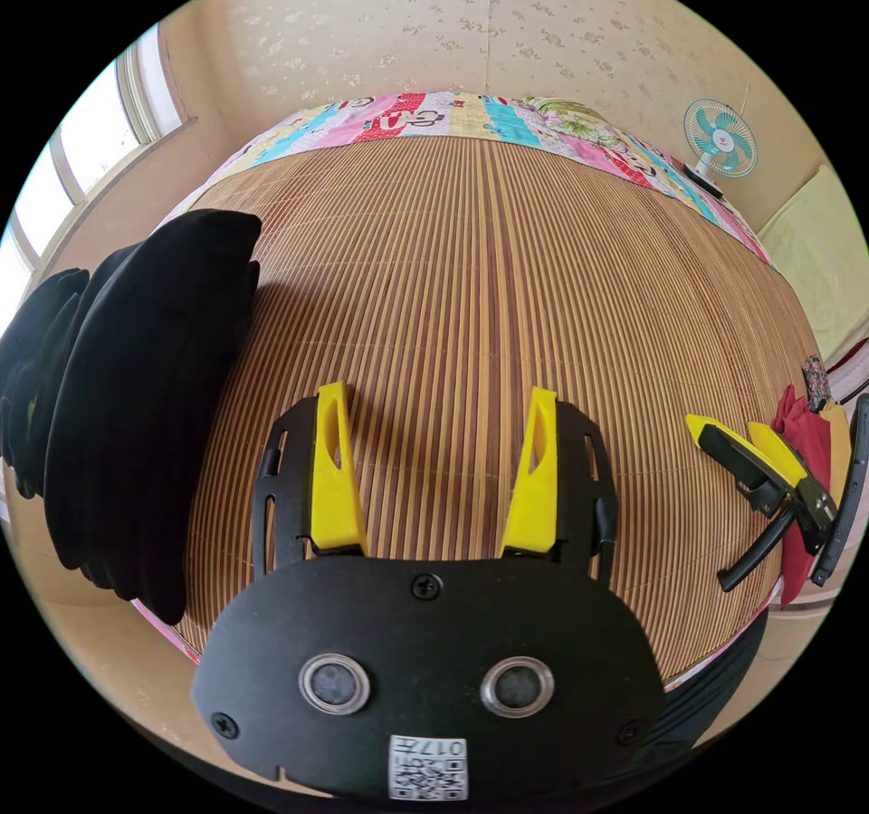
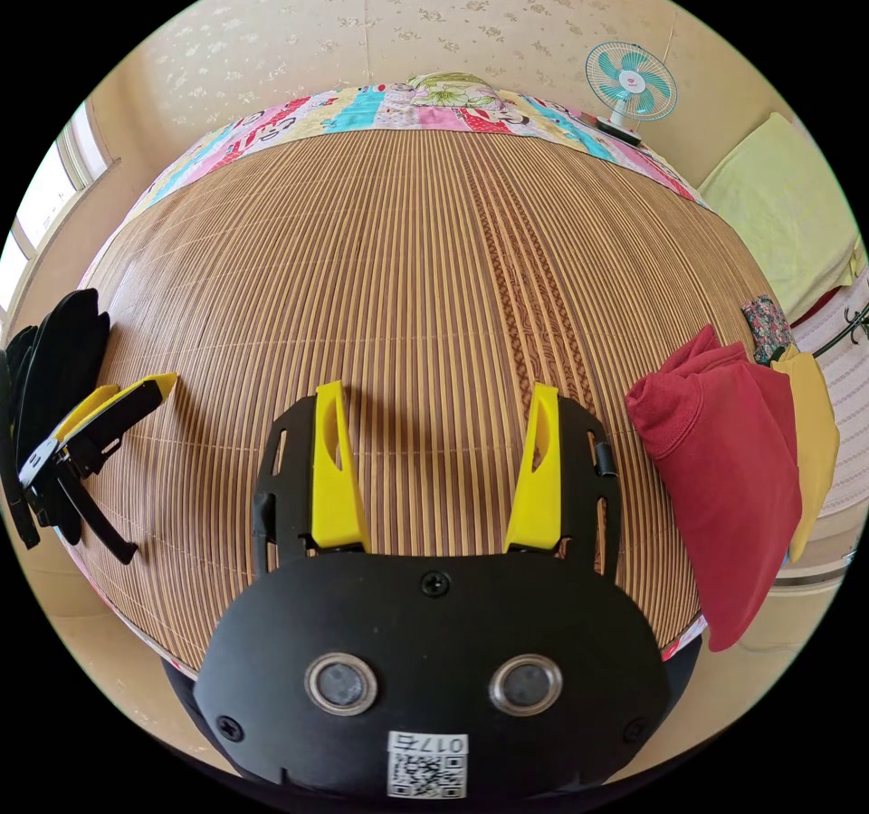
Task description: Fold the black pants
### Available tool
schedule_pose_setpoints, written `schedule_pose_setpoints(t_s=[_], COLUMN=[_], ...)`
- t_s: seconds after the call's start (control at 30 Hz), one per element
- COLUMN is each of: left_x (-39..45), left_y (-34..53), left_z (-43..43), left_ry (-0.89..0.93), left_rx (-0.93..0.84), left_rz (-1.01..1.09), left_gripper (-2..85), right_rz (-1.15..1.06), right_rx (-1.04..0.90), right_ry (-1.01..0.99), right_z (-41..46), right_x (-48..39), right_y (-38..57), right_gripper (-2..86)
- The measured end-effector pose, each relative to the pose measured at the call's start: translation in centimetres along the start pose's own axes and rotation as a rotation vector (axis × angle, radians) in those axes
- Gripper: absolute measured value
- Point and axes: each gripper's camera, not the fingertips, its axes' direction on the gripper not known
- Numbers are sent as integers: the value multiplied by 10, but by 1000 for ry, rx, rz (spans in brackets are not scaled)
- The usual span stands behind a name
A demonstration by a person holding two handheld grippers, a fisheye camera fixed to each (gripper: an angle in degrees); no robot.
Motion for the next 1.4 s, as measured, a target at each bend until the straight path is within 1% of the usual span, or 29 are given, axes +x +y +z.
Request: schedule_pose_setpoints(t_s=[1.4], left_x=[18], left_y=[3], left_z=[50], left_ry=[3], left_rx=[0], left_rz=[-9], left_gripper=[262], right_rz=[3], right_rx=[0], right_ry=[2], right_z=[13], right_x=[-15], right_y=[-24], right_gripper=[264])
